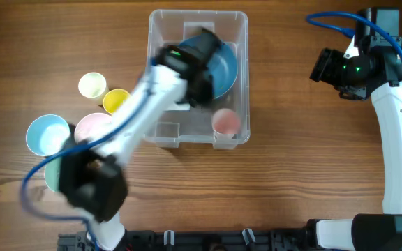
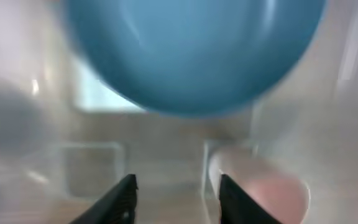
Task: Pack container
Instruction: 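Carry the pink cup into the box's front right corner and release, then grasp the white cup with the left gripper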
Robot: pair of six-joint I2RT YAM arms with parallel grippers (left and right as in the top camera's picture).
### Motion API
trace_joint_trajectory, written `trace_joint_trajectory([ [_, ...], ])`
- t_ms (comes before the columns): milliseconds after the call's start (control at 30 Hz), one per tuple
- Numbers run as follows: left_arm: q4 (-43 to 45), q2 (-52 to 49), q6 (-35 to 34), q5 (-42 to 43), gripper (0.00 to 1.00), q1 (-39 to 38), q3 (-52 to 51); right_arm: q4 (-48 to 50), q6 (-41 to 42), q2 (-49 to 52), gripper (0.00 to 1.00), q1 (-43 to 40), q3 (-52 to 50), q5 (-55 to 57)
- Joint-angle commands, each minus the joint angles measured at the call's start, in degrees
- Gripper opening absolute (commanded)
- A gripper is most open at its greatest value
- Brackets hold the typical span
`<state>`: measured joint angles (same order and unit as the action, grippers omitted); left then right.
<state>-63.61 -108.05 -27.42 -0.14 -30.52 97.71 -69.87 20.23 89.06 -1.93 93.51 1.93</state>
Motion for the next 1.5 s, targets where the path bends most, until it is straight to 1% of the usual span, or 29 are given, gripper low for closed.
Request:
trace_joint_trajectory([
  [0, -0.09, 11.87, 1.7, -8.92, 0.55, 10.95, 2.8, 0.07, -0.72, 0.83, 0.8, 0.02, -0.26, -0.44],
  [33, -0.28, 13.38, 1.7, -9.4, 0.56, 16.26, 2.8, 0.13, -0.72, 0.83, 0.8, 0.02, -0.26, -0.44],
  [100, -0.81, 13.62, 1.7, -9.38, 0.6, 22.25, 2.8, 0.13, -0.72, 0.83, 0.8, 0.02, -0.26, -0.44],
  [167, -1.4, 12.48, 1.7, -9.25, 0.6, 28.37, 2.64, 0.11, -0.76, 0.83, 0.8, 0.02, -0.26, -0.44],
  [300, -1.75, 6.88, 1.7, -7.43, 0.62, 36.74, 2.58, 0.11, -0.74, 0.83, 0.8, 0.02, -0.26, -0.46],
  [367, -1.99, 2.82, 1.68, -7.43, 0.63, 39.15, 2.58, 0.09, -0.76, 0.83, 0.8, 0.02, -0.26, -0.44],
  [500, -1.66, -2.8, 1.68, -7.43, 0.64, 40.94, 2.58, -0.09, -0.74, 0.83, 0.8, 0.02, -0.26, -0.44],
  [733, 0.17, -12.59, 1.7, -7.43, 0.67, 41.35, 2.58, -0.07, -0.74, 0.83, 0.8, 0.02, -0.26, -0.44],
  [833, 0.39, -15.58, 1.7, -7.41, 0.66, 41.42, 2.58, -0.04, -0.7, 0.83, 0.8, 0.02, -0.26, -0.44],
  [900, 0.46, -17.27, 1.7, -7.41, 0.59, 41.42, 2.58, -0.04, -0.7, 0.83, 0.8, 0.02, -0.26, -0.44],
  [933, 0.66, -17.55, 1.7, -7.41, 0.5, 41.42, 2.58, -0.04, -0.7, 0.83, 0.8, 0.02, -0.26, -0.44],
  [967, 1.14, -17.66, 1.7, -7.41, 0.24, 41.42, 2.58, -0.04, -0.7, 0.83, 0.8, 0.02, -0.26, -0.44],
  [1000, 1.64, -17.66, 1.7, -7.41, 0.11, 41.4, 2.6, -0.04, -0.7, 0.83, 0.8, 0.02, -0.26, -0.44],
  [1033, 1.92, -17.57, 1.7, -7.41, 0.04, 41.4, 2.6, -0.04, -0.7, 0.83, 0.8, 0.02, -0.26, -0.44],
  [1233, 0.2, -15.56, 1.73, -7.26, 0.04, 41.2, 4.04, -0.07, -0.72, 0.83, 0.8, 0.02, -0.26, -0.44],
  [1367, -3.67, -8.33, 1.73, -4.76, 0.04, 39.1, 9.14, -0.02, -0.76, 0.83, 0.8, 0.02, -0.26, -0.37],
  [1467, -6.54, 0.59, 1.68, -1.31, 0.04, 34.12, 13.84, -0.07, -0.96, 0.83, 0.8, 0.02, -0.26, -0.39],
])
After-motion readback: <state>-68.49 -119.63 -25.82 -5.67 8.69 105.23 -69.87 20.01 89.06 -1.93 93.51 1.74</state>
